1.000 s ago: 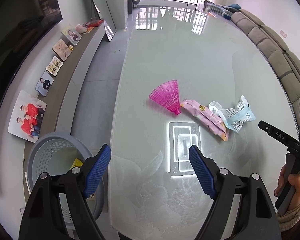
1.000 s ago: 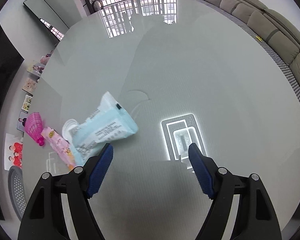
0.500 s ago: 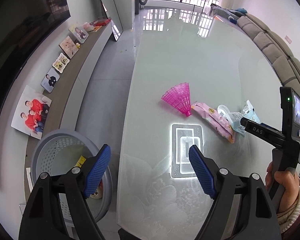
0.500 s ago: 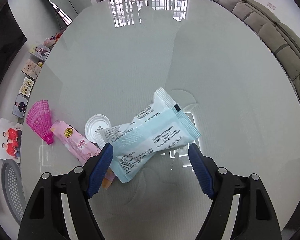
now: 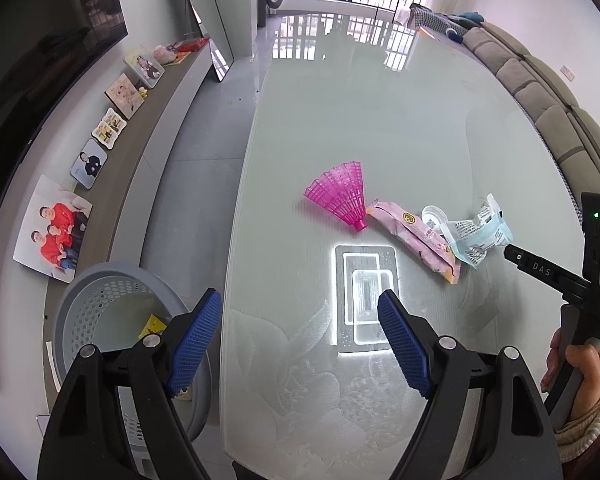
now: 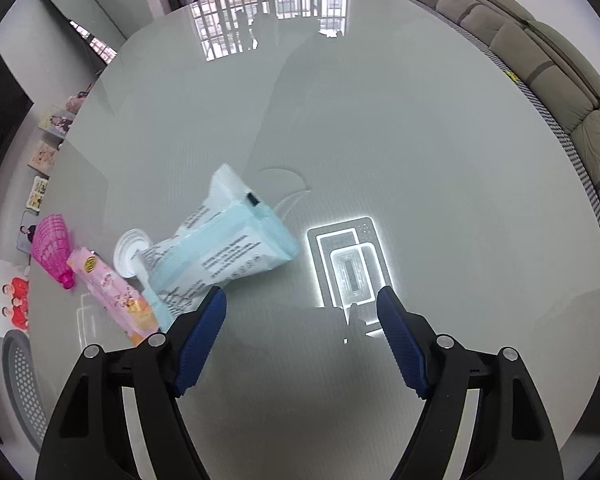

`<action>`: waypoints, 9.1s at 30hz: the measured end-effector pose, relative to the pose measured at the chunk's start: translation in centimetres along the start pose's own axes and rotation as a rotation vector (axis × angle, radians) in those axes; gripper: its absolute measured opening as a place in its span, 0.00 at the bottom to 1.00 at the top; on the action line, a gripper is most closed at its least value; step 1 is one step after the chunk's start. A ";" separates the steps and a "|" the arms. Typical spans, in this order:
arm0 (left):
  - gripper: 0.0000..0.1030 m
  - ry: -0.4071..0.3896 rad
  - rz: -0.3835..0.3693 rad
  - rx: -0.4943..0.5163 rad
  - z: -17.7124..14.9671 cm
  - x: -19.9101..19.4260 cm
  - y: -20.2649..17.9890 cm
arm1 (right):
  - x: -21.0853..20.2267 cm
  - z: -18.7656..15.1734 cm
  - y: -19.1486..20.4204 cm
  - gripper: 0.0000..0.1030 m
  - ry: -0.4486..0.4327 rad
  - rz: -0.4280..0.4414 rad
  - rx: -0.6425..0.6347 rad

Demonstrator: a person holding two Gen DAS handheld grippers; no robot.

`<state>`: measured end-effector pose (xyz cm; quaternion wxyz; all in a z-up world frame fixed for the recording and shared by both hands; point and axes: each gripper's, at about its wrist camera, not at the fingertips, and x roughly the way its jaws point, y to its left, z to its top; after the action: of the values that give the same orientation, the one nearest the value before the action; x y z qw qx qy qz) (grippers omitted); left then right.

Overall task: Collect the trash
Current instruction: 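Reach the right tool to the blue wet-wipe pack and close on it, then grasp the pink snack wrapper with the left tool while the right tool holds the wipe pack, then carry the wrapper and wipe pack over the wastebasket and release both, then move both open tools back over the table toward the cap and shuttlecock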

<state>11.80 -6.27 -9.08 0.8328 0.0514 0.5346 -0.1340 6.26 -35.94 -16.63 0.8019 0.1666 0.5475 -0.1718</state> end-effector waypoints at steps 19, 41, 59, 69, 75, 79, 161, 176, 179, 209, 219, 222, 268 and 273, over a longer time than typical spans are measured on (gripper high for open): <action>0.76 0.002 0.007 -0.007 0.1 0.2 0.4 | 2.9 0.9 -1.6 0.72 0.058 -0.069 0.029; 0.76 0.003 0.032 -0.022 0.1 0.3 1.4 | 5.2 4.3 4.1 0.72 0.051 0.034 0.063; 0.76 0.014 0.001 0.055 1.0 1.9 -3.2 | 3.1 3.0 2.8 0.42 0.031 0.165 0.055; 0.78 0.062 -0.090 0.059 2.8 6.5 -10.1 | -0.2 1.4 -1.0 0.42 -0.028 0.164 0.037; 0.78 0.116 -0.094 0.032 2.8 9.9 -12.8 | -0.8 0.6 -4.0 0.42 -0.041 0.153 0.070; 0.78 0.139 -0.052 0.016 2.9 12.0 -13.7 | -0.4 -0.4 -5.7 0.42 -0.032 0.168 0.101; 0.34 -0.008 0.093 0.110 -10.3 -3.1 22.7 | -8.9 -16.6 36.7 0.42 0.039 0.310 -0.529; 0.54 0.015 0.079 0.083 -11.8 -2.9 25.4 | -8.0 -17.8 40.2 0.64 0.061 0.324 -0.591; 0.54 0.017 0.081 0.080 -11.9 -2.9 25.7 | -8.3 -17.8 40.4 0.64 0.044 0.311 -0.597; 0.62 -0.002 0.109 0.002 -11.3 -3.6 25.9 | -8.5 -16.9 36.9 0.64 0.043 0.323 -0.530; 0.62 0.000 0.105 -0.035 -10.8 -2.7 23.4 | -7.7 -15.5 35.3 0.64 0.069 0.329 -0.529; 0.62 -0.005 0.103 -0.033 -10.4 -2.7 22.2 | -7.7 -14.6 34.1 0.64 0.060 0.329 -0.511; 0.69 -0.076 0.008 0.146 1.3 -1.0 -1.2 | -4.1 -2.2 8.4 0.64 -0.060 0.261 -0.147; 0.70 -0.068 0.015 0.131 1.6 -0.4 -1.3 | -3.0 -1.9 9.0 0.64 -0.049 0.265 -0.162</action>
<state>12.68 -7.77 -7.95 0.8463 0.1055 0.4956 -0.1642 7.80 -26.81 -13.78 0.8415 0.1678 0.5129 -0.0238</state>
